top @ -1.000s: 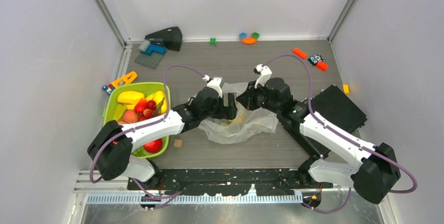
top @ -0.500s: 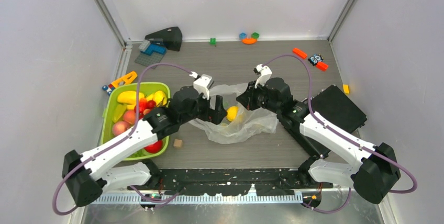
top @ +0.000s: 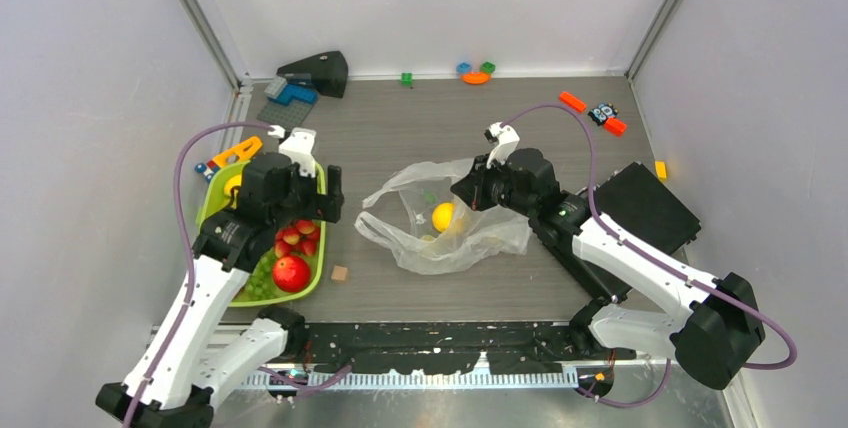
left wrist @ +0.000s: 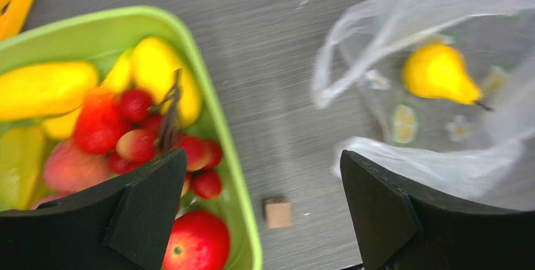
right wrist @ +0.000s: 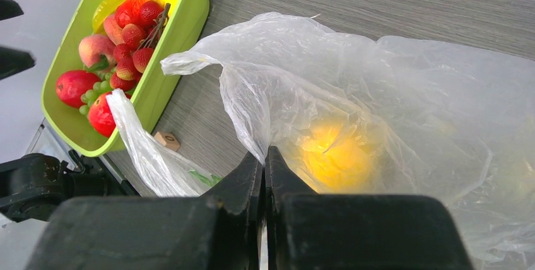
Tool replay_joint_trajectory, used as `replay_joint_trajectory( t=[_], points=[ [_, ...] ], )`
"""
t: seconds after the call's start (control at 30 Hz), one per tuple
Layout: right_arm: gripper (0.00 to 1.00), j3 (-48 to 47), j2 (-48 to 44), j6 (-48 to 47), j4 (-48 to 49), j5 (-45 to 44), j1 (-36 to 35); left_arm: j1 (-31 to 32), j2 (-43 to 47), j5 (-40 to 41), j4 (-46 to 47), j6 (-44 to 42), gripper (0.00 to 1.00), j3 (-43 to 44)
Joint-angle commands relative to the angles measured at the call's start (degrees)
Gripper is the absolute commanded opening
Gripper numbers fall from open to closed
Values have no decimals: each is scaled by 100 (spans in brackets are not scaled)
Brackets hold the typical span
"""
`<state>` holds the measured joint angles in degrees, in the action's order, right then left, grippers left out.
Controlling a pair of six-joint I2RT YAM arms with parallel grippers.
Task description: Place the fake fruits into the plastic bag and tie a complex knot
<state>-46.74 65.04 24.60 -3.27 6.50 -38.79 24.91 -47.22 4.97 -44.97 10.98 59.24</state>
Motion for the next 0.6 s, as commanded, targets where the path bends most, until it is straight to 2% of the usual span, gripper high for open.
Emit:
replay_joint_trajectory(
  t=[0.0, 0.13, 0.37, 0.57],
  points=[
    [5, -87, -41, 42, 300, -8, -33, -937, -380, 391, -421, -663, 93, 209],
    [5, -54, -88, 36, 384, 16, -33, -1440, -821, 578, -37, -711, 89, 252],
    [5, 89, -249, 18, 580, 26, -31, -2555, -2076, 138, 234, -620, 79, 871],
    [5, 107, -331, 25, 607, 50, -25, -3616, -3163, -258, 118, -654, 70, 1300]
  ],
)
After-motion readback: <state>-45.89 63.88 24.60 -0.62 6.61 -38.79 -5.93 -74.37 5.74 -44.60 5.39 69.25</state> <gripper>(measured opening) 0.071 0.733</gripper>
